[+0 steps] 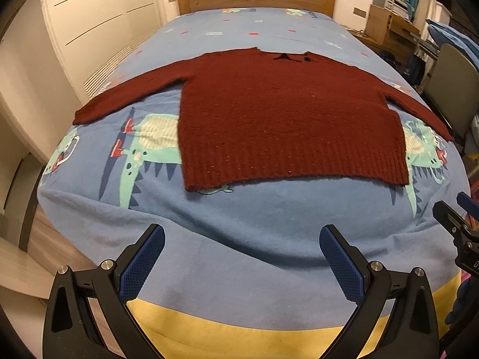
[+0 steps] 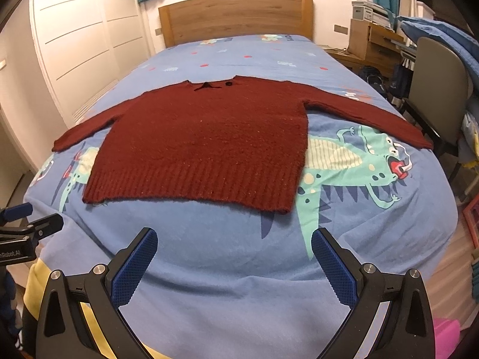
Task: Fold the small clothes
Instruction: 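Grasp the cuff of one sweater sleeve with the right tool and lift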
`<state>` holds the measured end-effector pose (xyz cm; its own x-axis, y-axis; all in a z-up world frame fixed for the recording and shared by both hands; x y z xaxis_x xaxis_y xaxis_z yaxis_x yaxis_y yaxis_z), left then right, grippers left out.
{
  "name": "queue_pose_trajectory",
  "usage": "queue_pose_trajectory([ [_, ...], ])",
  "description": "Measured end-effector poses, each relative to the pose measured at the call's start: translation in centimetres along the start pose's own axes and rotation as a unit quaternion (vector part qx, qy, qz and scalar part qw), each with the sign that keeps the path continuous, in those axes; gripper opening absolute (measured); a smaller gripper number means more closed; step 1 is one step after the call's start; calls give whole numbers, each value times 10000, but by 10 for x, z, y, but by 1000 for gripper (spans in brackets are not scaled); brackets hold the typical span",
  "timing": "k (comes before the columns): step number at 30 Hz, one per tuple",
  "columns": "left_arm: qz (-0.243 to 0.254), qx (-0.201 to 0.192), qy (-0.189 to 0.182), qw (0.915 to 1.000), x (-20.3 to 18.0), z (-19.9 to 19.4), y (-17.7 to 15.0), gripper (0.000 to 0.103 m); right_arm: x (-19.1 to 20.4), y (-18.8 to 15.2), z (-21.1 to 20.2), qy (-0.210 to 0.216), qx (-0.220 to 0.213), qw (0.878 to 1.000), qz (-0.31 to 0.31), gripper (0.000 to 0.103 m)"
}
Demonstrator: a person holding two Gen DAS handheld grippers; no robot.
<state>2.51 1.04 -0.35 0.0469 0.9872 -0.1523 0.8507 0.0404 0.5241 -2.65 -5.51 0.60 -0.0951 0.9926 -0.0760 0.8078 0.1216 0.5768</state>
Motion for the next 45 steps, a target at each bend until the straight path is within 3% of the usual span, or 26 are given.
queue_pose_trajectory([
  [14,-415,-64,486,9979,24,-9,18,102,-26,21,26,94,71,9991,401,103],
  [20,-551,-346,590,9961,37,-3,44,102,-76,41,62,-310,203,9953,893,103],
  [23,-557,-301,507,9967,39,7,57,102,-112,53,83,-545,254,9908,1211,103],
  [27,-575,-154,426,9973,37,22,68,101,-182,73,118,-848,275,9786,1856,103],
  [33,-562,-49,382,9977,30,37,84,101,-283,93,171,-907,341,9524,2891,103],
  [40,-498,176,375,9979,23,57,96,102,-358,89,221,-671,606,9137,3962,102],
  [45,-454,237,366,9980,21,64,100,102,-391,85,243,-522,569,8872,4549,100],
])
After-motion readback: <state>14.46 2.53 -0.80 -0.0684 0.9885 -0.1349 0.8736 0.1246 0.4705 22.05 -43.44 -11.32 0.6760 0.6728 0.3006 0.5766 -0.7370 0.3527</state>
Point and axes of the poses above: each gripper's, at about its wrist camera, not at the fingertips, and z roughly the way its jaws point, x to its left, y to its top, the point moved 3 cm from there along z, roughly the way its jaws point, and after that the axes turned 12 degrees about -y, right-handed, at the moved point
